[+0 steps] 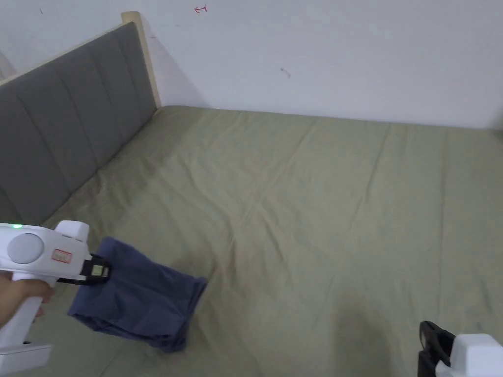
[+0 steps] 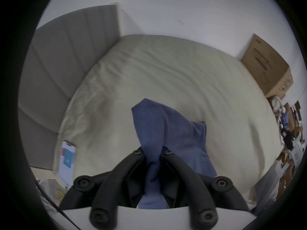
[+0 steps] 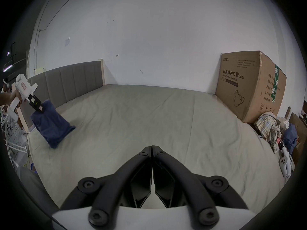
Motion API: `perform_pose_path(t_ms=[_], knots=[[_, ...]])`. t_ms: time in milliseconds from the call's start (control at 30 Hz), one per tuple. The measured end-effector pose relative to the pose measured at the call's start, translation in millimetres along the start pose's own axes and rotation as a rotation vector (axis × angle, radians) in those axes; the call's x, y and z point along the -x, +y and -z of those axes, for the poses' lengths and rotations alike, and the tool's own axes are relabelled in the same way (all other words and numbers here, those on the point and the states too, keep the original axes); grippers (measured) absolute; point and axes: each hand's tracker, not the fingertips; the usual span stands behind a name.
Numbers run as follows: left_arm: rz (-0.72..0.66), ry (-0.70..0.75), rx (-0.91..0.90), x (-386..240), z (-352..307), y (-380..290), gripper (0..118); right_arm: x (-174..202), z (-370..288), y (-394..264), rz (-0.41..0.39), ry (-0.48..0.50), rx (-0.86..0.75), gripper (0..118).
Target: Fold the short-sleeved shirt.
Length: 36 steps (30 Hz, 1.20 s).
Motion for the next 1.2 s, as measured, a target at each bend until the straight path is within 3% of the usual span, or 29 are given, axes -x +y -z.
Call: perform_pose_path(t_ms=[200,467,500,600,633,900,1200], knots=[[-0.103,0.08,0.057,57,32,0,12,6,17,8,-0.012,-0.019,0.003,0],[-0.166,0.07,0.047,54,46,-13,16,11,24,13,-0.019,-0.008,0.015,0],[-0.189,0.039,0.026,53,41,-13,22,10,21,14,-0.015,-0.005,0.012,0],[-0.204,0.021,0.003,44,22,-9,72,8,12,20,-0.007,-0.006,-0.007,0],[-0.19,0.035,-0.01,37,13,-7,80,6,7,23,-0.001,-0.004,-0.019,0],[-0.104,0.012,-0.206,-20,-78,7,80,-14,-55,68,0.031,-0.017,-0.162,0],[-0.034,0.047,-0.635,-136,-207,-7,80,-45,-132,130,0.023,-0.077,-0.33,0]])
